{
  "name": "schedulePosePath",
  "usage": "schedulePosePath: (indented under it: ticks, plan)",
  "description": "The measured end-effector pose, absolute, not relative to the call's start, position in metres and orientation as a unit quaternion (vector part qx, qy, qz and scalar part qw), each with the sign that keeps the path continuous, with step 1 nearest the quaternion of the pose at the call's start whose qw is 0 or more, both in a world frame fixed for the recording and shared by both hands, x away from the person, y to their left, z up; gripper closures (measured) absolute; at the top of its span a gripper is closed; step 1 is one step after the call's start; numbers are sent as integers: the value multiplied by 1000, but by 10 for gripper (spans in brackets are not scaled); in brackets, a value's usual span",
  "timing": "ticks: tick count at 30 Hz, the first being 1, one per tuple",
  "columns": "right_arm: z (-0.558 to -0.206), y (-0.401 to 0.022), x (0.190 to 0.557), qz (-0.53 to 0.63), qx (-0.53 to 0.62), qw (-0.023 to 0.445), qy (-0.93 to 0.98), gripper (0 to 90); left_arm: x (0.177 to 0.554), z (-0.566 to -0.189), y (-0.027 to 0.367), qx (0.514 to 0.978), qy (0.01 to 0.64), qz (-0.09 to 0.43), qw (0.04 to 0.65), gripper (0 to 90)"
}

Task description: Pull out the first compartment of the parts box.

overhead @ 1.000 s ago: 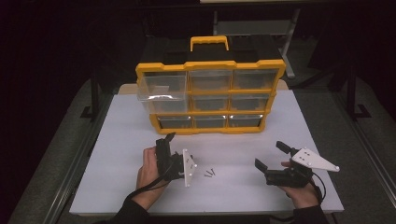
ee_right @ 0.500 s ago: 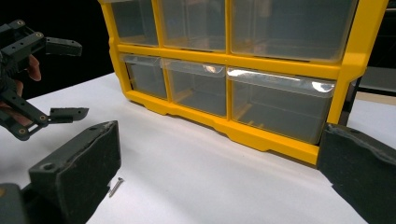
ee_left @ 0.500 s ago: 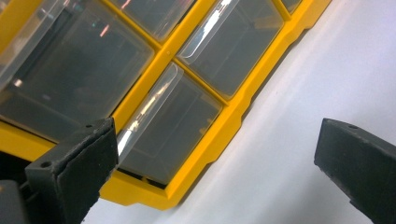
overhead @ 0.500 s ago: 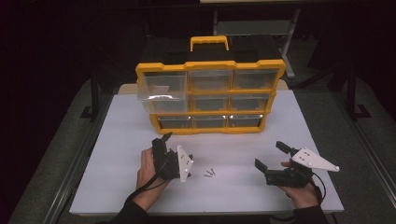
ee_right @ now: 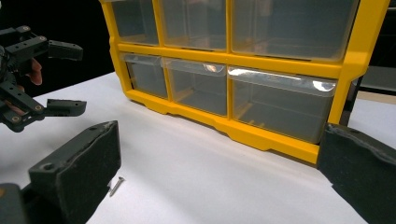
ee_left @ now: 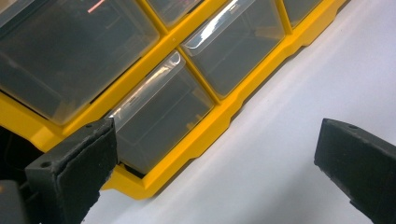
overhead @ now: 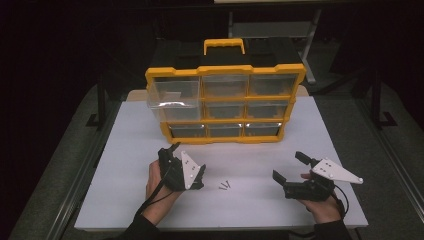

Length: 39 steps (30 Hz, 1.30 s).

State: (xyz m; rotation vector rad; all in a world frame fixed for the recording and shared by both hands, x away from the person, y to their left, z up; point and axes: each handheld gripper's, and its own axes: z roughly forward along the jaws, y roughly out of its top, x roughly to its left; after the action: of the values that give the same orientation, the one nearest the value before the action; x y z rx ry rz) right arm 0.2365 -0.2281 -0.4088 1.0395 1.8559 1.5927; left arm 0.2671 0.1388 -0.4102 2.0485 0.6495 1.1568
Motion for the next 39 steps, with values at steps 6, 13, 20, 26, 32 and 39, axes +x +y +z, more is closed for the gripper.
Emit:
schedulePosePath:
  ticks: [6, 13, 20, 26, 32, 39]
  plan:
    - [-409, -228, 236, 582, 380, 240, 678, 0, 268, -408, 143, 781, 274, 422, 371, 0]
    - [-409, -228, 237, 582, 380, 239, 678, 0, 270, -403, 151, 771, 295, 392, 405, 0]
    - [-409, -228, 238, 581, 381, 238, 679, 0, 271, -400, 158, 761, 305, 376, 432, 0]
    - [-410, -228, 239, 580, 381, 237, 680, 0, 274, -400, 167, 748, 327, 338, 469, 0]
    - [-410, -226, 239, 579, 379, 236, 682, 0, 275, -398, 177, 744, 326, 321, 487, 0]
    - [-409, -227, 238, 580, 379, 235, 681, 0, 273, -399, 182, 750, 307, 305, 499, 0]
